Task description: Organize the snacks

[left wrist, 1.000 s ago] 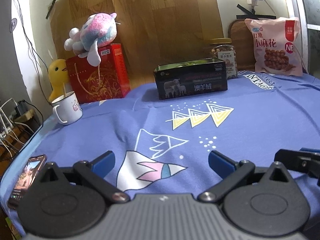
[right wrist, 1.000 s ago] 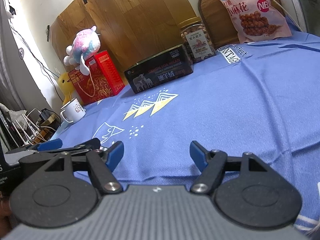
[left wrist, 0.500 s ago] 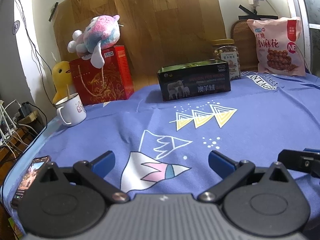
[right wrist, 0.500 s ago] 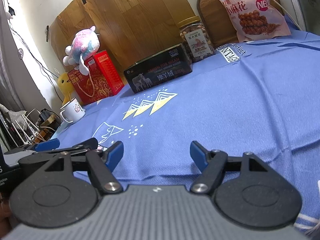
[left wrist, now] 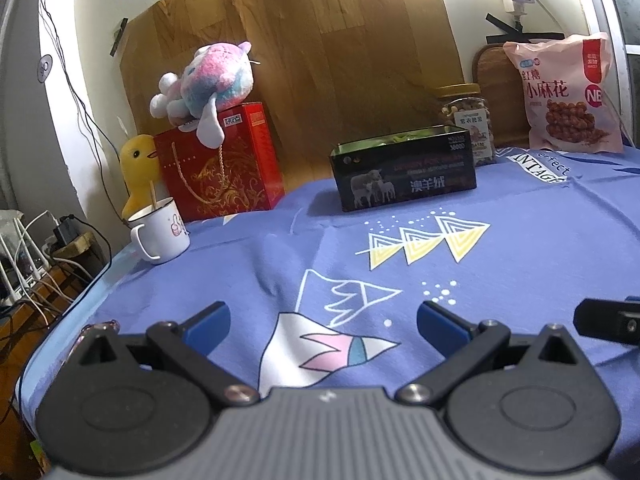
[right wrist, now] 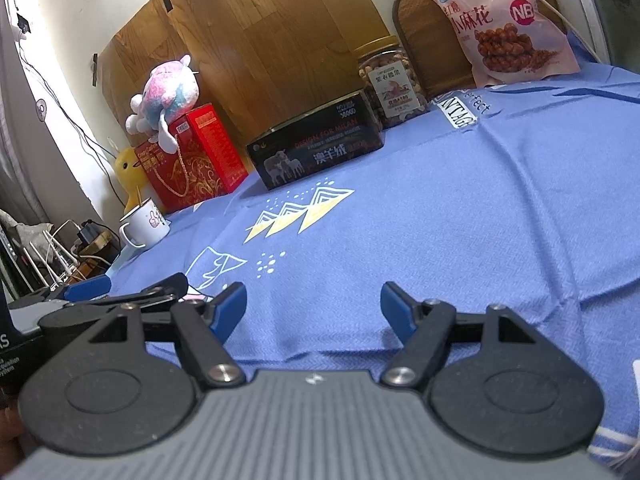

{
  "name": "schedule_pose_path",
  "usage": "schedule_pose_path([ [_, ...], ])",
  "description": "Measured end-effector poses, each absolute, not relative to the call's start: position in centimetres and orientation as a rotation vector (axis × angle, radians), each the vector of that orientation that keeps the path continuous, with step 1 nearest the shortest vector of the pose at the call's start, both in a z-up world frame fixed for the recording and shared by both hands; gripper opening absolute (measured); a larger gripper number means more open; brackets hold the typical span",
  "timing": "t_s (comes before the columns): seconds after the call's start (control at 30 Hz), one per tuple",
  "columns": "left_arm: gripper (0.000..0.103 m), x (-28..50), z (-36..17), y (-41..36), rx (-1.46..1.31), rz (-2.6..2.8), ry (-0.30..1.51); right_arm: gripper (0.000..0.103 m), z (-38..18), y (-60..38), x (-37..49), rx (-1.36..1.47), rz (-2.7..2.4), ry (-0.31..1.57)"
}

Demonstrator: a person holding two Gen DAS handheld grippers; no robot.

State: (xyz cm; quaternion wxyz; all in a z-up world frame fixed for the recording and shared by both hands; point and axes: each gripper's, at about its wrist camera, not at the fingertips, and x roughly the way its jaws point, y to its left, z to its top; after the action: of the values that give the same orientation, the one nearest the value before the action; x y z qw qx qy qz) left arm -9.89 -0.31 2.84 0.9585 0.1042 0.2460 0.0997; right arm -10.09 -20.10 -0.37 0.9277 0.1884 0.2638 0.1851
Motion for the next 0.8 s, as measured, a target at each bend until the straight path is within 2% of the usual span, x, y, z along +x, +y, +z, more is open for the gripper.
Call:
schedule_pose_path([
  [0.8, 0.103, -10.5, 3.4, -0.5, 0.181, 0.143, 0.527, 0.077, 0.4, -19.4, -11.4, 0.36, 0.344, 0.475],
])
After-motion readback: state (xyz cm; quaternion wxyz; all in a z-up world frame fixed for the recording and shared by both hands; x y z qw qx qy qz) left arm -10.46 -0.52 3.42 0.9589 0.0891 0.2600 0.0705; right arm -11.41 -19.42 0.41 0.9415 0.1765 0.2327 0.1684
